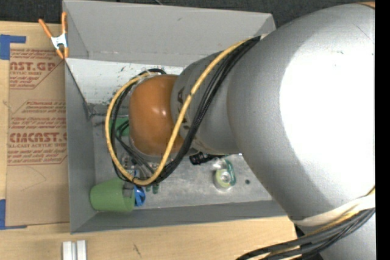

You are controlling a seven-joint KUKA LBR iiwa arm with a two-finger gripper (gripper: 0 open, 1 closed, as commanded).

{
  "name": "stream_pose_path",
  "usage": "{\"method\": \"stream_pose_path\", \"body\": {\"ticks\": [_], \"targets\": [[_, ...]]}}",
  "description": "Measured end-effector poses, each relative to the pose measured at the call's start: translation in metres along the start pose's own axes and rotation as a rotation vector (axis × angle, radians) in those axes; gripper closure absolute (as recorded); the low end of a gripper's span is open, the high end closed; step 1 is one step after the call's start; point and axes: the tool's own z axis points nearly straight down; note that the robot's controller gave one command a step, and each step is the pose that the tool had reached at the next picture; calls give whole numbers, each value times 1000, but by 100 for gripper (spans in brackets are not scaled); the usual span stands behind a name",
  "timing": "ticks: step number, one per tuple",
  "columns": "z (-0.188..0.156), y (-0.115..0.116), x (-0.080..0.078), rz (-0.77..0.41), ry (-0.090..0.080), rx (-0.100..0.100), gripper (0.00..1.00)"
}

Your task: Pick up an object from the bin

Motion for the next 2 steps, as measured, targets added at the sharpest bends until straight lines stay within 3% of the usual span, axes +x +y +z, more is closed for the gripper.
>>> {"method": "stream_pose_path", "body": {"ticks": [1, 2], "targets": [[-87, 14, 5, 19, -6, -4, 100], [-16, 19, -18, -445, -2, -2, 100]]}}
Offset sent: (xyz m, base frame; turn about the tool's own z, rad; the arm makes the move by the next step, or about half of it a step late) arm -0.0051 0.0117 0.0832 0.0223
